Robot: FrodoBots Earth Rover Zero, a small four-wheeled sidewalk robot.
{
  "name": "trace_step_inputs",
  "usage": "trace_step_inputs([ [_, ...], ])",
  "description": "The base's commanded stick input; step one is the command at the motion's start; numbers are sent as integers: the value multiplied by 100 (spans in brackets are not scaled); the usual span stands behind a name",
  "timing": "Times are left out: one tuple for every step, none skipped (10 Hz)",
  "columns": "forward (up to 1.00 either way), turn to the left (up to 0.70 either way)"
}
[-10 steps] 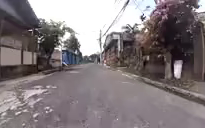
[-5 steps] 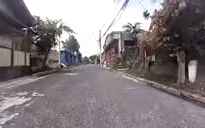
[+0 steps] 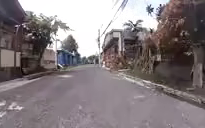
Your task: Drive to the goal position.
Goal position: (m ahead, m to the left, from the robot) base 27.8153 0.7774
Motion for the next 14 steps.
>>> trace_step_inputs([
  [100,27],
  [100,27],
  [100,0],
  [100,0],
  [100,0],
  [100,4],
  [100,27],
  [100,27],
  [100,27],
  [100,0],
  [100,0],
  [100,0],
  [100,0],
  [100,0],
])
